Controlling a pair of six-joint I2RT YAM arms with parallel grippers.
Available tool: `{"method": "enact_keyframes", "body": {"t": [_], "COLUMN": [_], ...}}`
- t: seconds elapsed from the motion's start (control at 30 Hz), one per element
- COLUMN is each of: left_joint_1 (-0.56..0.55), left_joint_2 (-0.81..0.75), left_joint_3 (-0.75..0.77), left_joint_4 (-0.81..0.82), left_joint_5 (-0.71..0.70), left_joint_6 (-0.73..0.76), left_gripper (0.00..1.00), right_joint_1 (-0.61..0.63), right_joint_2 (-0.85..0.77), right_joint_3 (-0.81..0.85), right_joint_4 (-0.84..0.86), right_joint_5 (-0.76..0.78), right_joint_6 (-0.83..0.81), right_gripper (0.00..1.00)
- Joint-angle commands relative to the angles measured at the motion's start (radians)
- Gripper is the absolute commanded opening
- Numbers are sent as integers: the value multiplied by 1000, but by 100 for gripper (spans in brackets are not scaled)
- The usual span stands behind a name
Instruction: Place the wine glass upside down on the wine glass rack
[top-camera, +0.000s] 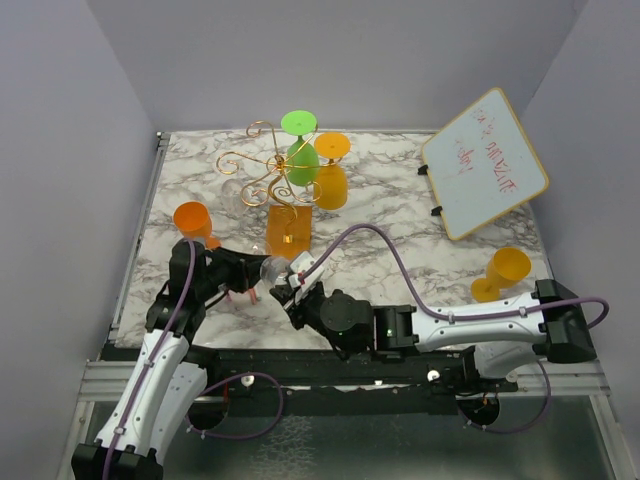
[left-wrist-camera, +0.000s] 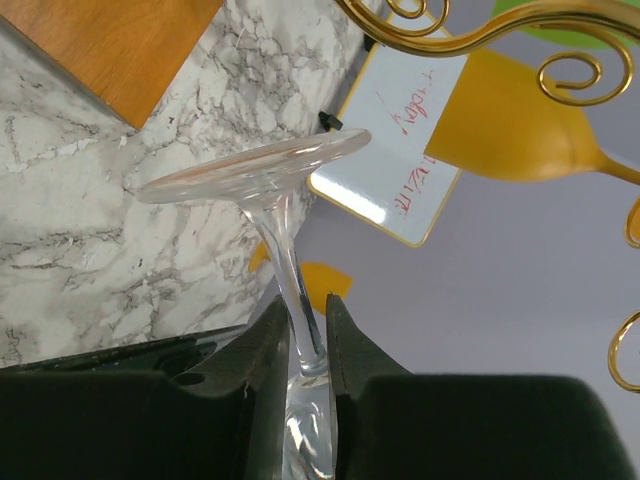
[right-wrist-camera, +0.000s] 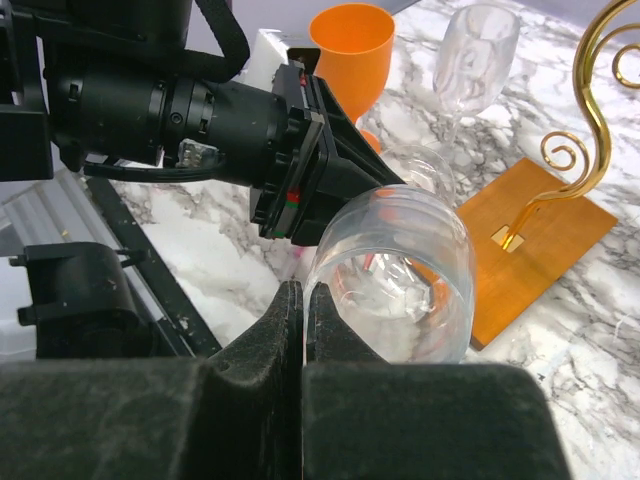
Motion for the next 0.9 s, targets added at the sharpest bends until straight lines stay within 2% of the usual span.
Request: {"method": "enact_keyframes", "body": {"t": [0.0,0.1,0.17,0.33,0.5,0.7,0.87], "left_joint_1": [-1,-1,-1,-1,-1,-1,-1], "left_joint_2": [-22,-37,-37,2,11,-64,-149], "left_joint_3": [1,5,21,97,138,157,183], "left_joint_4": [22,53,55,54,53,66,87], "left_joint_5": [-19,-42,-60,-95,-131,-166,-56], "left_joint_6": [-115,-113,-84,92,291,608,927], "left_gripper": [0,0,0,0,0,0,0], "right_joint_1": [11,11,11,11,11,9,6], "right_joint_2": [6,-13,-28,-98,-212,-338,-363], "right_joint_3": [-7,-16,-28,-56,-101,-143,-60], "right_joint_4": [123,105,95,36,-31,-119,-190], "right_joint_5": [-72,-127,-135,-100,-55,7,17], "right_joint_6": [-2,42,76,174,281,353,362], "right_gripper": [1,0,5,42,63,73,77]}}
